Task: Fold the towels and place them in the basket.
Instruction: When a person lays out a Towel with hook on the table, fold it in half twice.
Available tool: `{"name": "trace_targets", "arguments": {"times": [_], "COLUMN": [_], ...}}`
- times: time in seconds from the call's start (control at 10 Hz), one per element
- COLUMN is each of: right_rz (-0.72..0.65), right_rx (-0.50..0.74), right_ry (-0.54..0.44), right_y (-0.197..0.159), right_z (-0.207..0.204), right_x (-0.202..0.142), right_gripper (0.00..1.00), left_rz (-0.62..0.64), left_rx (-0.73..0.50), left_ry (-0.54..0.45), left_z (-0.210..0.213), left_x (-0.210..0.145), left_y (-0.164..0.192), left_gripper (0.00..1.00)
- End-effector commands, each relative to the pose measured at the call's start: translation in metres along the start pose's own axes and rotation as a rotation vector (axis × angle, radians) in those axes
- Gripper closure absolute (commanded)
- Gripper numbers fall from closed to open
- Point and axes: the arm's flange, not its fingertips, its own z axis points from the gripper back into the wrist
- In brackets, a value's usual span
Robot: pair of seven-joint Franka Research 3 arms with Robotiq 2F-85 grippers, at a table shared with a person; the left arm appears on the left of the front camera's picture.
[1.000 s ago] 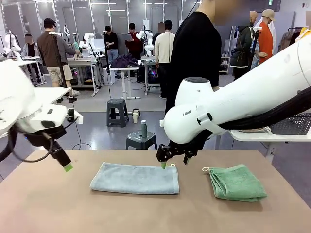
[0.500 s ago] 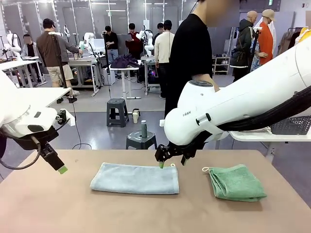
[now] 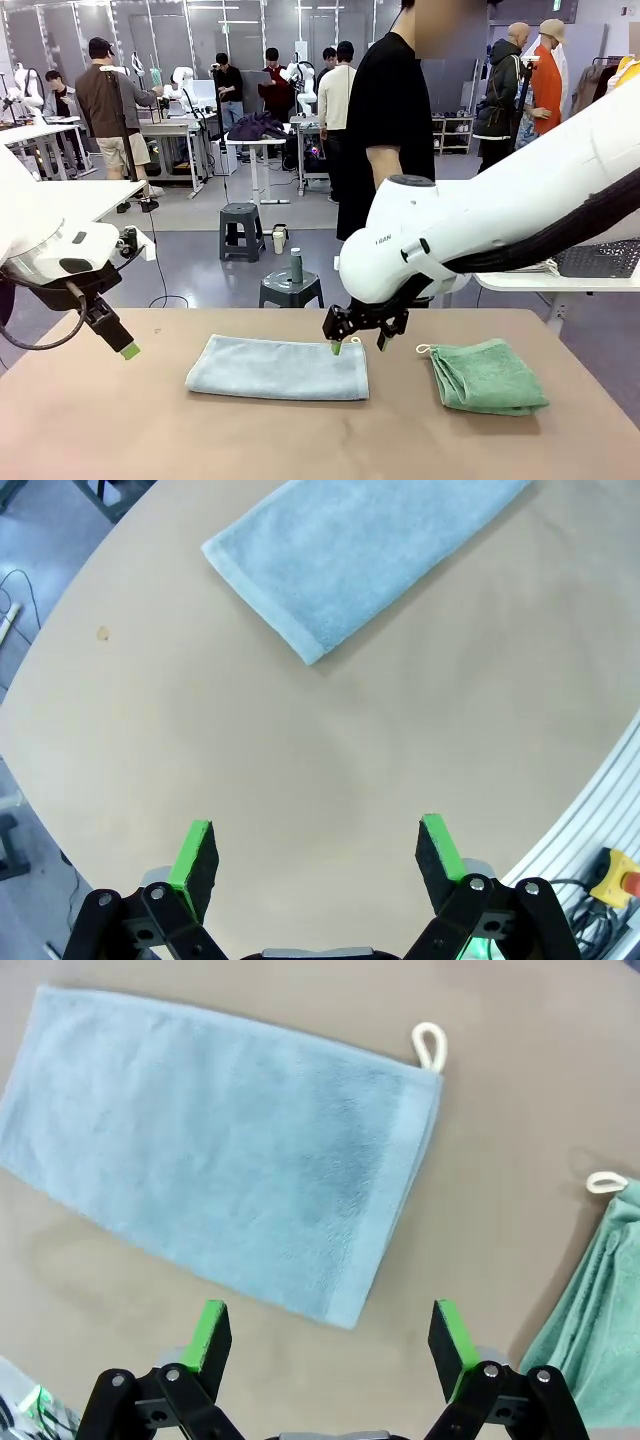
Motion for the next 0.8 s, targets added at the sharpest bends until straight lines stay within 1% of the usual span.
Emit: {"name": "trace_targets", "arguments": {"times": [0.0, 0.3, 0.4, 0.7], "right_rz": [-0.154, -0.227, -0.241, -0.273], "right_rx": [-0.049, -0.053, -0.049, -0.057], "right_ry": [-0.033, -0.027, -0.016, -0.024], "right_y": [0.000, -0.006, -0.007, -0.008], "right_z": [-0.027, -0.057, -0.065, -0.080], "right_x": [0.013, 0.016, 0.018, 0.024], "right_gripper": [0.00, 0.00, 0.00, 0.00], "left_rz": [0.010, 0.010, 0.010, 0.010], "left_rx": [0.009, 0.009, 0.009, 0.009], "left_ry": [0.012, 0.012, 0.012, 0.012], "left_z": [-0.001, -0.001, -0.001, -0.001], "left_x": [0.002, 0.002, 0.002, 0.002], "left_y": [-0.002, -0.002, -0.002, -0.002], "left_gripper": [0.00, 0.00, 0.00, 0.00]}}
